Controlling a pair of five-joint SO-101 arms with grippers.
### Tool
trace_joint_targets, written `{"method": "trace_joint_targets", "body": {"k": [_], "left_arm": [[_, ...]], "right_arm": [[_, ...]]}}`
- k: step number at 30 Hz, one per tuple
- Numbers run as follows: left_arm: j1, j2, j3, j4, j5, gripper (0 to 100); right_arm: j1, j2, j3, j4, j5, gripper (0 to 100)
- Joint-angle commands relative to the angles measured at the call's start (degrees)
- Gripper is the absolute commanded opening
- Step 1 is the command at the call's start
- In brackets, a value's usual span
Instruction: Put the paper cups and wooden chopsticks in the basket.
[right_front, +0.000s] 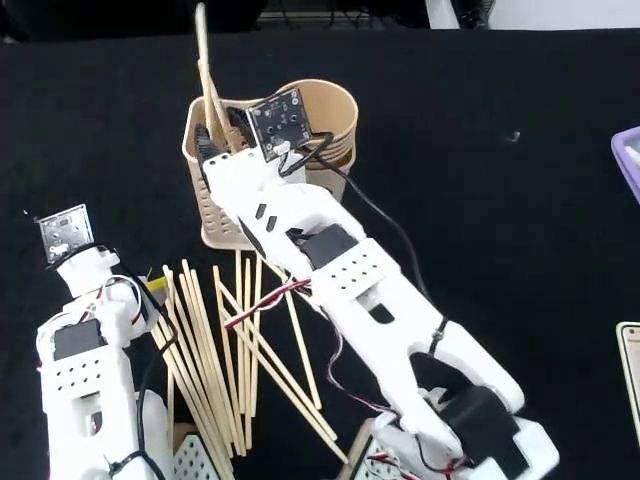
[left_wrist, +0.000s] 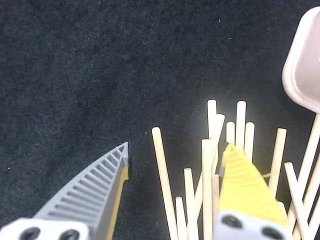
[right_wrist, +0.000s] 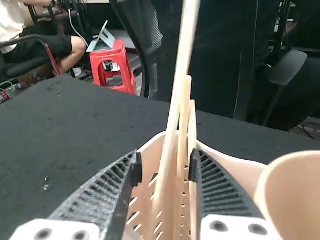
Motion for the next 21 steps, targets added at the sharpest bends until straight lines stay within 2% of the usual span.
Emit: {"method": "trace_joint_targets", "body": {"k": [1,15,18,21], "left_arm": [[0.5,-0.8,-0.2,-0.9,-0.1,29],[0.3,-0.8,-0.1,-0.9,-0.1,29],[0.3,-0.8,-0.1,-0.9,-0.1,29],[0.4,-0.8,-0.1,-0.9,-0.1,29]], "right_arm": [[-0.2,-7.2,-0.4,0.4,-0.4,14.5],[-0.1,-13.5,-7.3,2.2,-0.4,14.5],[-0.2,-18.7,-10.8,13.0,-0.4,14.5],[-0.2,-25.5,-13.8,31.7,-0.4,14.5]]}}
